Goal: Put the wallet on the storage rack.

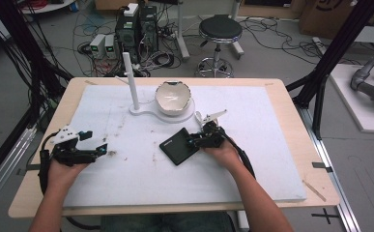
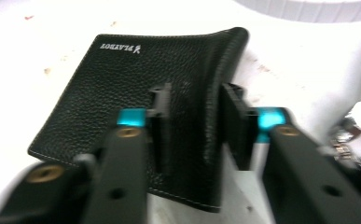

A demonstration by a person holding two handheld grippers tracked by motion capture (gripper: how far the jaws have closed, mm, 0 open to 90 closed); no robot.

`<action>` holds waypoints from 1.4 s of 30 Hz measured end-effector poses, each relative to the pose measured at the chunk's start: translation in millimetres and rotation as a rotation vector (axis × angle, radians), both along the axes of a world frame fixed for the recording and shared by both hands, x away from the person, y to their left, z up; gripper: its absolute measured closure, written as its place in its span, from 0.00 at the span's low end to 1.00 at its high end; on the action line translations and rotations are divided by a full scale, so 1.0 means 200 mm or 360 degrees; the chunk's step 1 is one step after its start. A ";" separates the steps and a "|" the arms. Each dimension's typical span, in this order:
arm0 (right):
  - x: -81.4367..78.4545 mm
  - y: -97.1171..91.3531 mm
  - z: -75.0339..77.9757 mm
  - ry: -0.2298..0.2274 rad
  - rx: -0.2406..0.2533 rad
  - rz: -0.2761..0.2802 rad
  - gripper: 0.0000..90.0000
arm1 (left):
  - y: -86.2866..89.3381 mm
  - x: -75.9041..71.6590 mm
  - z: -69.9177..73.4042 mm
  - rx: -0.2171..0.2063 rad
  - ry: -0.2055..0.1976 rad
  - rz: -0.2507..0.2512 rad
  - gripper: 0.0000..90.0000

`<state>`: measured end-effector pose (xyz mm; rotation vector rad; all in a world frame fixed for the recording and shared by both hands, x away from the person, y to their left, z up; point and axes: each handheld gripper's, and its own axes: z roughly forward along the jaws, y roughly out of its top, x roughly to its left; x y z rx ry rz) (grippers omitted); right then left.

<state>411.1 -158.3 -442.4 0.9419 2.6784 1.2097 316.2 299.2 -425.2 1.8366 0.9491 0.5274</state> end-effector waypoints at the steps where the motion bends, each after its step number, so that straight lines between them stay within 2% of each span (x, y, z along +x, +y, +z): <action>1: 0.00 0.00 0.00 -0.0011 -0.0003 0.0002 0.83 | 0.00 0.00 0.00 0.0003 -0.0003 0.0000 0.19; 3: -0.01 0.00 0.01 -0.0014 -0.0010 -0.0003 0.84 | 0.00 0.00 0.00 -0.0001 -0.0001 0.0003 0.19; 6: -0.02 0.00 0.04 -0.0089 -0.0032 0.0001 0.90 | 0.00 0.00 0.00 0.0000 -0.0004 0.0000 0.19; 14: -0.10 0.02 0.15 -0.0299 0.0017 -0.0008 0.93 | 0.02 0.00 0.00 -0.0003 -0.0004 0.0008 0.19; 18: -0.13 0.04 0.21 -0.0371 -0.0025 0.0027 0.93 | 0.02 0.00 0.00 -0.0011 -0.0007 0.0004 0.19; 21: -0.15 0.06 0.29 -0.0460 -0.0053 0.0072 0.94 | 0.02 0.00 0.00 -0.0014 -0.0008 0.0004 0.19; 22: -0.16 0.06 0.31 -0.0465 -0.0061 0.0069 0.94 | 0.02 0.00 0.00 -0.0016 -0.0007 0.0004 0.19; 28: -0.14 0.08 0.40 -0.0542 -0.0080 0.0074 0.94 | 0.03 0.00 0.00 -0.0024 -0.0009 0.0008 0.19; 30: -0.14 0.08 0.41 -0.0543 -0.0073 0.0071 0.94 | 0.03 0.00 0.00 -0.0023 -0.0009 0.0007 0.19; 36: -0.11 0.09 0.54 -0.0621 -0.0043 0.0053 0.94 | 0.03 0.00 0.01 -0.0039 -0.0016 0.0004 0.19; 37: -0.11 0.09 0.54 -0.0621 -0.0043 0.0053 0.94 | 0.03 0.00 0.01 -0.0039 -0.0016 0.0004 0.19; 42: -0.04 0.13 0.66 -0.0699 -0.0036 0.0019 0.94 | 0.03 0.00 0.01 -0.0040 -0.0020 0.0001 0.19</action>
